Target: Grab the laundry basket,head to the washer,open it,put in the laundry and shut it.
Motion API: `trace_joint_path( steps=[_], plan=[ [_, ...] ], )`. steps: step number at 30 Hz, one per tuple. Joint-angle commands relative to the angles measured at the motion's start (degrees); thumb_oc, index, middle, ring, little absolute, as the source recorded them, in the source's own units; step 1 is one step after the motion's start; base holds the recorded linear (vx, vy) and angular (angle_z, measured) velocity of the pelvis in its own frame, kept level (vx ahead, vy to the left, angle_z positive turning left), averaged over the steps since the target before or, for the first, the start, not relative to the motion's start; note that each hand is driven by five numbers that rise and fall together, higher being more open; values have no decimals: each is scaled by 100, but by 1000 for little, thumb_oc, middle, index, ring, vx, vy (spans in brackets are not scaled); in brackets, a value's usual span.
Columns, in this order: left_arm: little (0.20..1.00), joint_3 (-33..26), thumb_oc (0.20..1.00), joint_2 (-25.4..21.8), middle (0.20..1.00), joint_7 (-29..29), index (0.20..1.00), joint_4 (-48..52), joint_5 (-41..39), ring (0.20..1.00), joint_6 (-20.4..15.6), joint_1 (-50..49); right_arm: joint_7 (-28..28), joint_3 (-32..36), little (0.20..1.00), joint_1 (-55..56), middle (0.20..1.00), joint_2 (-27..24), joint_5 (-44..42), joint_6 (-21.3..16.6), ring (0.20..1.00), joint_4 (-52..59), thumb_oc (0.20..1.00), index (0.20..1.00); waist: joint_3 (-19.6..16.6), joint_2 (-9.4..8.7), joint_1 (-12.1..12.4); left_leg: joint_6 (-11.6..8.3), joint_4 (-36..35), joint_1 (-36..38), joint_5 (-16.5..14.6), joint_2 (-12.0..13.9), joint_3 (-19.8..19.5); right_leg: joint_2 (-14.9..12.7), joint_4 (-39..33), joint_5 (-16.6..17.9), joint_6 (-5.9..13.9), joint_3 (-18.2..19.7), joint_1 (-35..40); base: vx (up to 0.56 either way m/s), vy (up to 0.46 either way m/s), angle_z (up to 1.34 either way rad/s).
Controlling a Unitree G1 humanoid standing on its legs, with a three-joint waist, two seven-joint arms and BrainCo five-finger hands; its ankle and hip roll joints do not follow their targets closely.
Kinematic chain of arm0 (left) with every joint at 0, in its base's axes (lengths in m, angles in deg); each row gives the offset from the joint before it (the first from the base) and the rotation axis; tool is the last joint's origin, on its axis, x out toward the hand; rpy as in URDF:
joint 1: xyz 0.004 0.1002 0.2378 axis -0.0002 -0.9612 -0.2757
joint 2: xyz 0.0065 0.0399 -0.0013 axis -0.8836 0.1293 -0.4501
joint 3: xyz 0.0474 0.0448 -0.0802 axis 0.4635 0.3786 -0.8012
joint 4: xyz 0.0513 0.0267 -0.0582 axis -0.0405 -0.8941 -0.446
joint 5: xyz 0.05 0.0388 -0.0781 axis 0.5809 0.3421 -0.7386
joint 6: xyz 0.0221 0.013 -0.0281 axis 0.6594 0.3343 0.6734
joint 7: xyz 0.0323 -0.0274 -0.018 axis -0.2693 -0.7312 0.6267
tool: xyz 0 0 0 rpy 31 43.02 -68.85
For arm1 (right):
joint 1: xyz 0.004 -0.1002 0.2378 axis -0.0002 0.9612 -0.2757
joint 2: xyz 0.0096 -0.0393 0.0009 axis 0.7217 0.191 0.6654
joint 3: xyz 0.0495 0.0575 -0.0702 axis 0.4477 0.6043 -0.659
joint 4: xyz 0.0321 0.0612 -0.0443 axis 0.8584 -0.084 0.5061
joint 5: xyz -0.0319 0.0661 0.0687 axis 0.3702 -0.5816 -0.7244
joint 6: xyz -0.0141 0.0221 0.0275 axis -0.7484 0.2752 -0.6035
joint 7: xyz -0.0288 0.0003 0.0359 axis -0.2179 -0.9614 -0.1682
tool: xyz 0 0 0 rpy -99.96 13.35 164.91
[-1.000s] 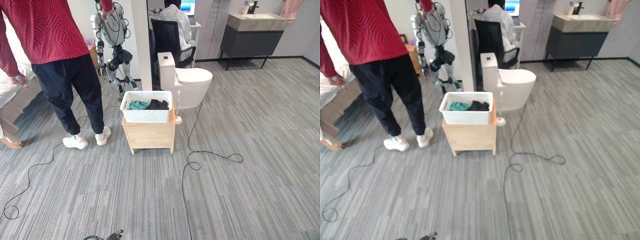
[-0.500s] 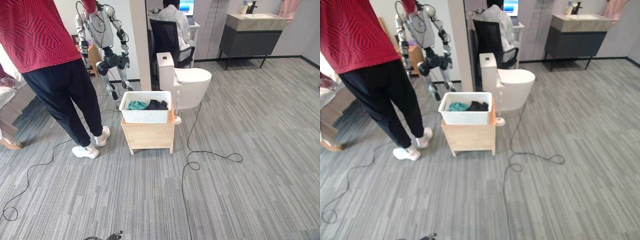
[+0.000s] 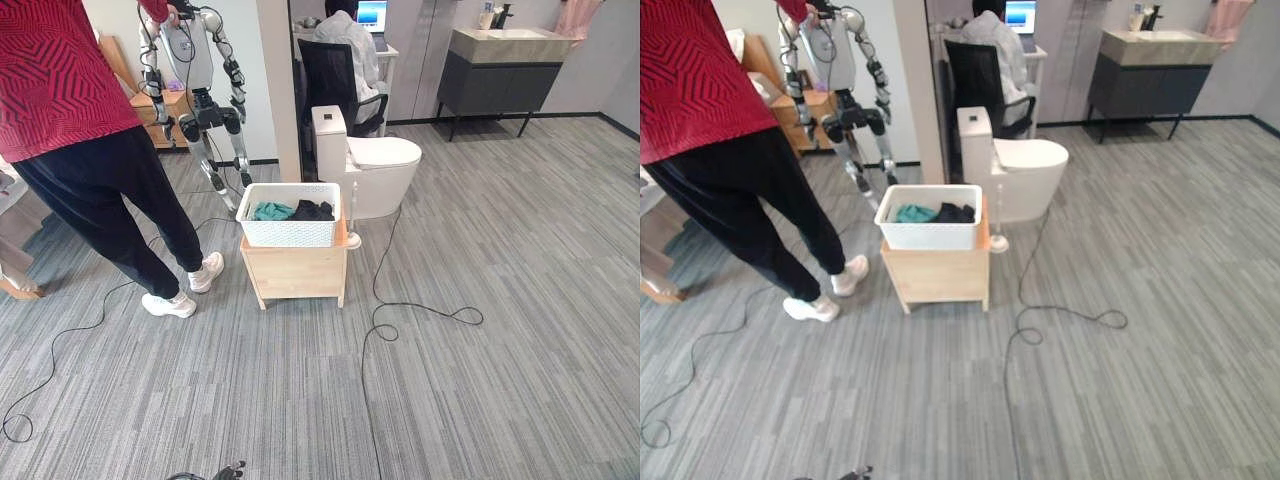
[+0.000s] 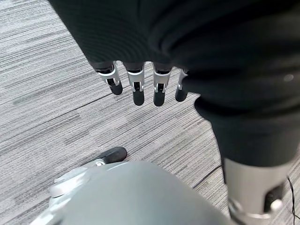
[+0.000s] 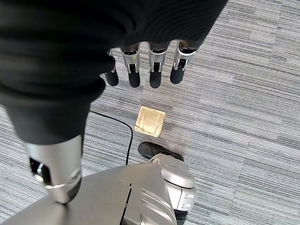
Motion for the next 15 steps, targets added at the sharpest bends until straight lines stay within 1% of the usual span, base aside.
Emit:
trace_joint_path(
  steps=[1,2,3,4,5,6,7,8,9,10,11,12,13,14,15],
  plan=[
    [1000,-180,1000,-157,1000,116,1000,-268,-78,1000,-141,374,14,-44,1000,-68,1000,105,-88,-73,1000,-22,1000,1000,86,-378,25,-214,275,-124,-232,-2,-220,-291,-312,351,383,-233,-98,12,-139,11],
    [1000,-98,1000,-174,1000,102,1000,-136,-83,1000,-152,446,16,-40,1000,-95,1000,77,-120,-84,1000,-21,1000,1000,176,-429,12,-296,835,-381,-353,3,-198,-269,-167,257,325,-303,-132,-3,-132,16],
    [1000,-57,1000,-182,1000,90,1000,-30,-98,1000,-166,468,3,-50,1000,-129,1000,49,-138,-107,1000,47,1000,1000,249,-454,14,-324,1179,-525,-417,-25,-174,-267,-100,208,299,-355,-133,-24,-185,14],
    [1000,-1,1000,-181,1000,92,1000,98,-145,1000,-185,530,-20,-45,1000,-185,1000,-1,-212,-138,1000,190,1000,1000,370,-501,27,-368,1679,-785,-370,-109,-166,-291,-39,192,281,-395,-120,-63,-128,8],
    [1000,65,1000,-187,1000,86,1000,219,-194,1000,-193,598,-54,-36,1000,-236,1000,-58,-291,-172,1000,396,1000,1000,500,-541,36,-405,2253,-1140,-223,-171,-196,-304,32,177,251,-433,-141,-54,-128,6],
    [1000,111,1000,-186,1000,105,1000,337,-234,1000,-201,646,-96,-43,1000,-278,1000,-105,-365,-211,1000,576,1000,1000,578,-561,28,-422,2633,-1394,-97,-198,-191,-306,67,163,228,-483,-158,-39,-95,7],
    [1000,157,1000,-179,1000,131,1000,392,-252,1000,-206,681,-135,-60,1000,-324,1000,-128,-418,-229,1000,686,1000,1000,628,-585,5,-425,2904,-1617,-20,-200,-127,-315,76,149,212,-531,-163,13,-71,5],
    [1000,183,1000,-158,1000,169,1000,420,-301,1000,-202,723,-172,-88,1000,-368,1000,-148,-452,-231,1000,738,1000,1000,650,-592,-15,-400,2984,-1812,8,-152,-38,-319,86,110,194,-599,-158,115,-44,11],
    [1000,187,1000,-137,1000,225,1000,462,-455,1000,-227,789,-214,-126,1000,-463,1000,-186,-530,-215,1000,753,1000,1000,663,-613,12,-338,2573,-2076,-62,-89,171,-324,65,30,184,-692,-100,123,-23,20],
    [1000,187,1000,-138,1000,225,1000,462,-456,1000,-226,790,-214,-126,1000,-464,1000,-186,-531,-215,1000,752,1000,1000,667,-618,14,-336,2571,-2068,-65,-93,176,-329,65,25,186,-690,-93,199,6,47],
    [1000,192,1000,-148,1000,239,1000,506,-512,1000,-241,807,-230,-137,1000,-514,1000,-194,-551,-221,1000,770,1000,1000,631,-596,50,-320,2172,-2067,3,-58,190,-286,52,-22,202,-699,-57,214,36,39],
    [1000,207,1000,-180,1000,264,1000,607,-563,1000,-253,840,-272,-160,1000,-605,1000,-219,-587,-233,1000,825,1000,1000,607,-565,112,-345,1675,-2103,259,9,158,-219,16,-110,226,-684,35,300,56,23],
    [1000,236,1000,-192,1000,264,1000,672,-578,1000,-262,861,-289,-176,1000,-645,1000,-220,-607,-242,1000,863,1000,1000,594,-545,149,-351,1339,-2106,416,57,117,-189,1,-169,235,-659,94,209,41,7],
    [1000,237,1000,-193,1000,264,1000,673,-579,1000,-261,860,-289,-175,1000,-644,1000,-220,-607,-241,1000,864,1000,1000,604,-554,154,-351,1307,-2076,431,51,125,-197,1,-172,236,-655,107,301,82,5],
    [1000,309,1000,-248,1000,314,1000,860,-639,1000,-274,960,-363,-185,1000,-770,1000,-235,-668,-263,1000,918,1000,1000,578,-538,249,-374,817,-2266,609,78,-32,-173,-24,-338,267,-577,290,329,106,9]
  ],
)
